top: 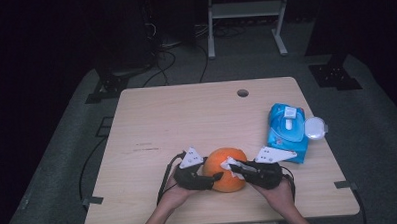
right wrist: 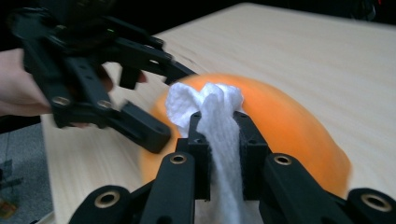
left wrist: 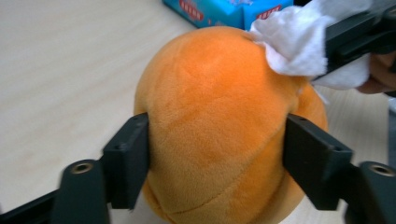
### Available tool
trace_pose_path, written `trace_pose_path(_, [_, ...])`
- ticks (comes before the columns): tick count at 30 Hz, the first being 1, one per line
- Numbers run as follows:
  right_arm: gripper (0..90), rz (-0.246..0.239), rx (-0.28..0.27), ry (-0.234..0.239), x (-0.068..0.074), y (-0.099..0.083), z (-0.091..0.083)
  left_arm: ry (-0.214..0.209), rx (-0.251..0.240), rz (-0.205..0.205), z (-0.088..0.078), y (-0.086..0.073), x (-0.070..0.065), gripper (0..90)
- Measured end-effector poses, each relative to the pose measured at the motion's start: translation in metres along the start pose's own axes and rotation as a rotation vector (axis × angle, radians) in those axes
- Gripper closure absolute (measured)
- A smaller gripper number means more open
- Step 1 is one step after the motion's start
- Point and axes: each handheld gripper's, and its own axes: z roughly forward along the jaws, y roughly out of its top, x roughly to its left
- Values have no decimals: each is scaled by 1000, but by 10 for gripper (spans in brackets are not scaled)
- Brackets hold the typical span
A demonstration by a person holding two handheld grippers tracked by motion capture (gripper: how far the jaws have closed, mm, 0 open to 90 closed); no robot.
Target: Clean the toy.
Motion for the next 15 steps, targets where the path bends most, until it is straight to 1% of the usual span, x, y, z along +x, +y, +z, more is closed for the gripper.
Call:
trace_pose_path(1, [783,-10,-13,8,2,2,-1,1,-3,34,0,1,-3,320])
trace_pose_path(3, [784,-20,-35,2,3,5,-4,6,0,116,-2,5,-12,334])
trace_pose_path(4, [783,-26,-38,-6,3,6,-6,10,-3,130,-1,7,-15,332])
trace_pose_path(5, [783,-28,-36,-19,2,6,-6,13,-7,125,-1,8,-17,323])
trace_pose_path(6, [783,-22,-27,-31,0,6,-7,17,-8,110,0,8,-18,294])
trace_pose_path(8, [785,-7,-10,-52,-4,1,-8,25,-16,57,4,6,-17,189])
trace_pose_path(9, [786,-3,3,-60,-6,-2,-8,32,-13,19,6,6,-14,146])
trace_pose_path(10, [787,0,11,-62,-7,-5,-7,36,-5,-27,7,5,-11,107])
trace_pose_path(11, [787,8,12,-59,-9,-7,-7,28,1,-85,9,3,-7,80])
trace_pose_path(12, [787,18,7,-55,-10,-9,-7,5,7,-140,11,1,-2,70])
trace_pose_path(13, [787,24,3,-49,-11,-10,-6,-32,15,-191,13,-3,3,67])
trace_pose_path(14, [787,27,-3,-45,-11,-11,-5,-61,27,-231,16,-6,6,67])
trace_pose_path(15, [787,30,-4,-38,-11,-11,-3,-74,28,-260,18,-8,8,67])
